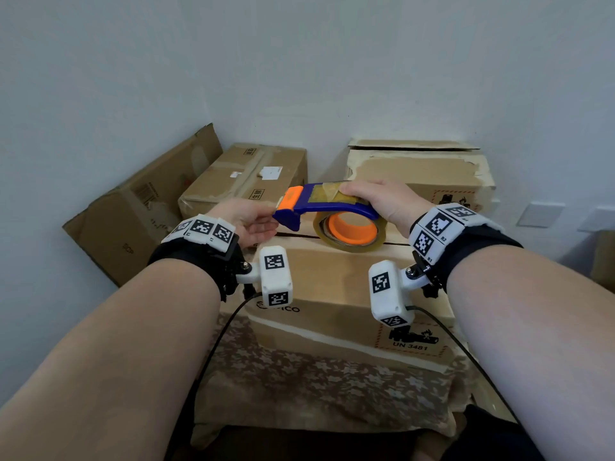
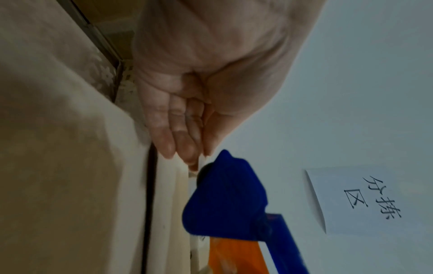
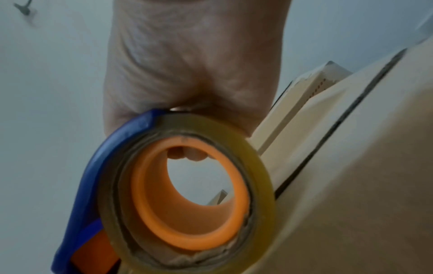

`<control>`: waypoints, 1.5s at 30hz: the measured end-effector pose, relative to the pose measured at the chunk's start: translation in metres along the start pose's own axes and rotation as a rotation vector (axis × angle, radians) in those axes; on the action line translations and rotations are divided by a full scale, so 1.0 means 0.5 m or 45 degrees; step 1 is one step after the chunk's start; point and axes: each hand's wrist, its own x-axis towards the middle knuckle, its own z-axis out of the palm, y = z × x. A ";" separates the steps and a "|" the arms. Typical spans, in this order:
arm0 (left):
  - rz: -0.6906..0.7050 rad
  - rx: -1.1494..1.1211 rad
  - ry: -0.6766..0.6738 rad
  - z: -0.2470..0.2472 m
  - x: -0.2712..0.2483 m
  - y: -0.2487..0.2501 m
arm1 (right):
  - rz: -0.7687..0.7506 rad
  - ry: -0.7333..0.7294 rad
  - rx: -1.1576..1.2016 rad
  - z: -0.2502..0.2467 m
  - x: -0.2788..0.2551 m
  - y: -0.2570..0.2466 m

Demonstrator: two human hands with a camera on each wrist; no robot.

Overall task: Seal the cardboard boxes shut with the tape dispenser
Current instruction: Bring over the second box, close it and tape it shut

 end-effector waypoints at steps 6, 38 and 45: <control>-0.017 -0.007 0.064 -0.041 0.006 -0.012 | -0.008 -0.050 -0.179 0.031 0.016 -0.024; -0.052 -0.006 -0.290 -0.150 0.075 -0.058 | 0.104 -0.018 -0.957 0.117 0.029 -0.125; -0.030 -0.127 -0.479 -0.173 0.081 -0.068 | 0.136 -0.016 -1.450 0.187 0.030 -0.155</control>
